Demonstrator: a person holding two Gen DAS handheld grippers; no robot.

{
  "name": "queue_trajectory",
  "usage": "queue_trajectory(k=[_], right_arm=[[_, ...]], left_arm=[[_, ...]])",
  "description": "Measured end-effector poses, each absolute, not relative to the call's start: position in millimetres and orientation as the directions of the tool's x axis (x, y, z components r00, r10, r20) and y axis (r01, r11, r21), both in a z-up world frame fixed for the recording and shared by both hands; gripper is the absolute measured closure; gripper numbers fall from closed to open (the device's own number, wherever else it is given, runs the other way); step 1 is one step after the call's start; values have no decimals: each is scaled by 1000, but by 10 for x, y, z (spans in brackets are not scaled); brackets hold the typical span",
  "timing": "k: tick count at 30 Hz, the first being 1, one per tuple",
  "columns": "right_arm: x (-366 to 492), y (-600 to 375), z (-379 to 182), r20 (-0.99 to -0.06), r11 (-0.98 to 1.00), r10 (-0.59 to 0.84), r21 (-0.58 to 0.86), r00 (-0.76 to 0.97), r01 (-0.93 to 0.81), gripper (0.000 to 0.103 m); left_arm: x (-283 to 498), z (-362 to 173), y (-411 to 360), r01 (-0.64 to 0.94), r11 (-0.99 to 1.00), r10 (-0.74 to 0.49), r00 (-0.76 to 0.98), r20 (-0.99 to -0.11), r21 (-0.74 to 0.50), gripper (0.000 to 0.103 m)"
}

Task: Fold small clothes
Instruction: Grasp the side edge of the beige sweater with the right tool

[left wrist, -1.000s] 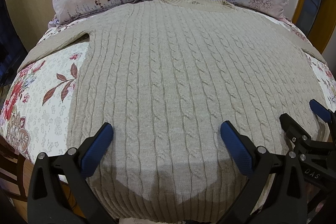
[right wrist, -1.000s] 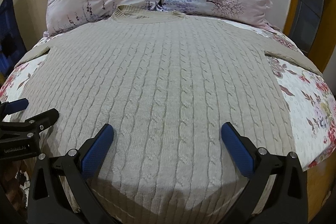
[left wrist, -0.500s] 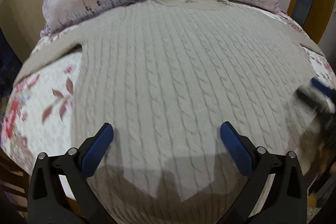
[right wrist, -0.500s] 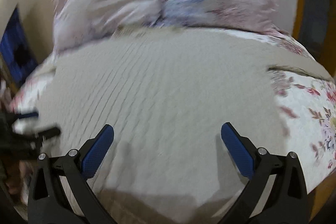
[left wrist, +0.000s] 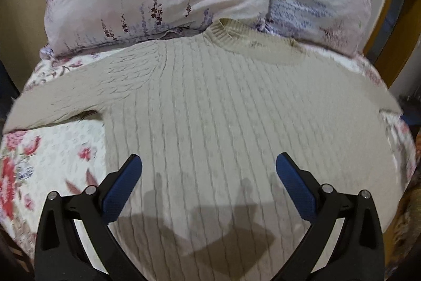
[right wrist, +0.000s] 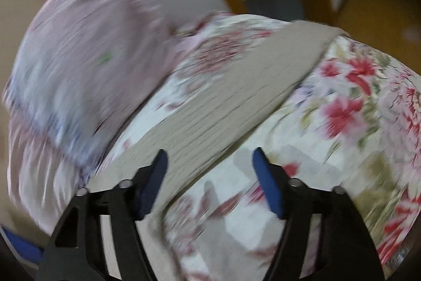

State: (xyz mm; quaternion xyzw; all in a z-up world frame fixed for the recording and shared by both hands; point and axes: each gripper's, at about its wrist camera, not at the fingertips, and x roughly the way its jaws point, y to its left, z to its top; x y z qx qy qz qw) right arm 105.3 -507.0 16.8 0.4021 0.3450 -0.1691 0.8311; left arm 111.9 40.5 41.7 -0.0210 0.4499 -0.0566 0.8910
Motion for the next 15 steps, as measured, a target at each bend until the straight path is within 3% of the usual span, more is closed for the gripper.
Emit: queue_trajectory(k=[11,15], right_arm=[[1168,-5561,-226,-744,451,-34,584,667,675,59],[1197,-5623,-261,-741,433,-43,590,670,681,77]], left_arm=[[1499,343,450,55,995,-102,595,-797,-86,2],[1552,334,428,75,993,-120,604,-788,-93,2]])
